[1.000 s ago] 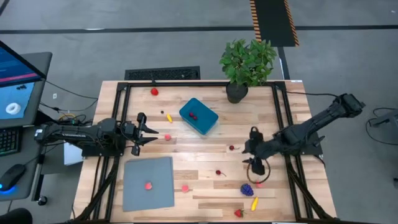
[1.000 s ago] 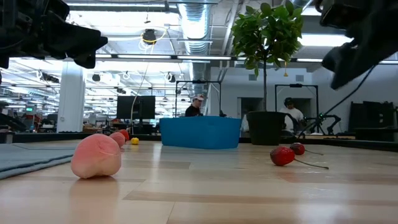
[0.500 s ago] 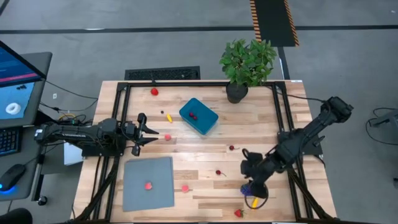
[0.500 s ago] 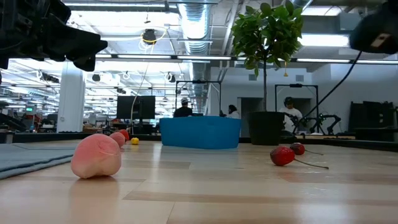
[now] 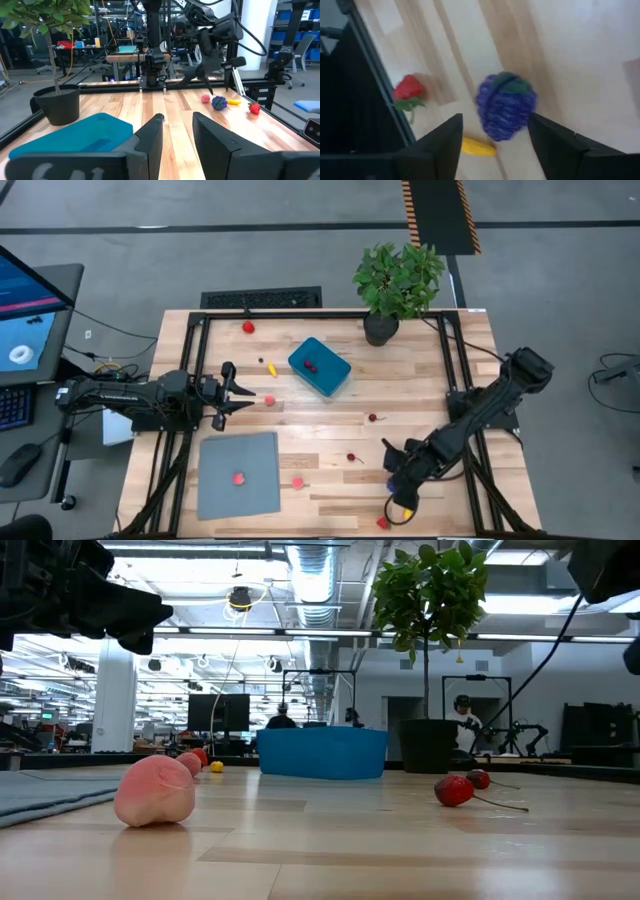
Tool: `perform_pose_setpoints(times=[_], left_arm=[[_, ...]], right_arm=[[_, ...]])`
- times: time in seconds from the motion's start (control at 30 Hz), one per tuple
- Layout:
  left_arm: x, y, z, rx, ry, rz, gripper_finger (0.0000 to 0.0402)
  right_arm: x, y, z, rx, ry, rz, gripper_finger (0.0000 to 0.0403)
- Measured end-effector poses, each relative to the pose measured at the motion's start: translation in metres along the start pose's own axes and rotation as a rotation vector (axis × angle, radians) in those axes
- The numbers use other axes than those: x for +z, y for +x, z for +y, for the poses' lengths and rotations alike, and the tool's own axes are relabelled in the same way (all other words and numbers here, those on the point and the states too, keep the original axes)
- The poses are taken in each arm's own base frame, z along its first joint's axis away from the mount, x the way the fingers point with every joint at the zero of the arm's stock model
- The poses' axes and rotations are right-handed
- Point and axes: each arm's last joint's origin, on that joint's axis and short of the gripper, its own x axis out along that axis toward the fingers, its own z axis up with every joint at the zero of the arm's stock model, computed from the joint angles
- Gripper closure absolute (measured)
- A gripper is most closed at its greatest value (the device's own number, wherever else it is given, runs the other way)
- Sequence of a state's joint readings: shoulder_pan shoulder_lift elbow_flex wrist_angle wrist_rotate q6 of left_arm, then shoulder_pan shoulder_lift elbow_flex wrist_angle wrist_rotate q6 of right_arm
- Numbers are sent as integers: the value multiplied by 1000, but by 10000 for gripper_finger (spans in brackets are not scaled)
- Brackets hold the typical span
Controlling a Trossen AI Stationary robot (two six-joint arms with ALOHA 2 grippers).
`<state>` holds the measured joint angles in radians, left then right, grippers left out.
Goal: Pick and placing Produce into tupperware
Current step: Put the grapes into the container
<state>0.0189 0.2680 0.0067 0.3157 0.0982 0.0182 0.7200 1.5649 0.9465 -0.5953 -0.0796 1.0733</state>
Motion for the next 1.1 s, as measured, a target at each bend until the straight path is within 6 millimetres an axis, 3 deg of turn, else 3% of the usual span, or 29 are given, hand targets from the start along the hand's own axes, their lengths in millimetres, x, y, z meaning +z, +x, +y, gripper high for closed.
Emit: perform_pose_setpoints(times=[0.2, 0.5, 1.1], left_arm=[[-1, 0, 0, 0, 8, 11, 303], [-1, 0, 0, 0, 8, 11, 303], [-1, 0, 0, -1, -3, 13, 303]], right_arm=[[-2, 12, 3, -10, 8, 12, 118], [-2, 31, 0, -62, 7, 58, 117], [1, 36, -5, -124, 26, -17, 122]])
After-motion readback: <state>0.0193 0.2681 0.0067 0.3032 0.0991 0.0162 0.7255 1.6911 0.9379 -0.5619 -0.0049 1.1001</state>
